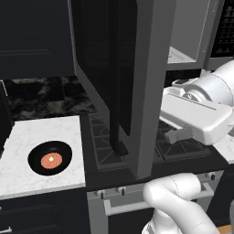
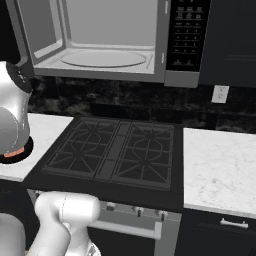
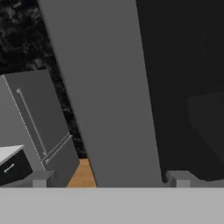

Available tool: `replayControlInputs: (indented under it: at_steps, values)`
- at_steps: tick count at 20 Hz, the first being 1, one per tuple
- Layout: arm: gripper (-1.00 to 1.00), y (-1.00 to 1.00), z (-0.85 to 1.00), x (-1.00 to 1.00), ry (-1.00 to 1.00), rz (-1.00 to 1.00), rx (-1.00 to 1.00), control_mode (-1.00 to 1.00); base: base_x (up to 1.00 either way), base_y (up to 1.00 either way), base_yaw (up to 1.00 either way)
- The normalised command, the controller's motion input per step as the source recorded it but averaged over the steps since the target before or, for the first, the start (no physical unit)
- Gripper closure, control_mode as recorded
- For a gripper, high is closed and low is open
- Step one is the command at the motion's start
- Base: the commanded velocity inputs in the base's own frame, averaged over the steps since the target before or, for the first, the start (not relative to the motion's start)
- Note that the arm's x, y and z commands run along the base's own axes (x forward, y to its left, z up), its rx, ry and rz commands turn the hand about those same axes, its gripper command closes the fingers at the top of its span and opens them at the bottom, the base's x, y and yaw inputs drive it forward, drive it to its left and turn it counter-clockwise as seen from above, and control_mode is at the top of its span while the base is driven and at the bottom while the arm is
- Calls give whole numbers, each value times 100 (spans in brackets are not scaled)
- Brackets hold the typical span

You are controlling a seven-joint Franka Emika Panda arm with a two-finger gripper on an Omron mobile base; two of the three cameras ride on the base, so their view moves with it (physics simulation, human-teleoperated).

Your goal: Open the microwave, place the bowl with waffle inside the microwave, then close the microwave door and turn it on.

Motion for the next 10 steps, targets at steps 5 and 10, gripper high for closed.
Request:
replayControlInputs:
  at_steps: [5, 10]
  values:
    - [-100, -3, 0, 17, 4, 3, 0, -100, 0, 0, 0]
    - [-100, -60, 0, 47, 18, 1, -5, -100, 0, 0, 0]
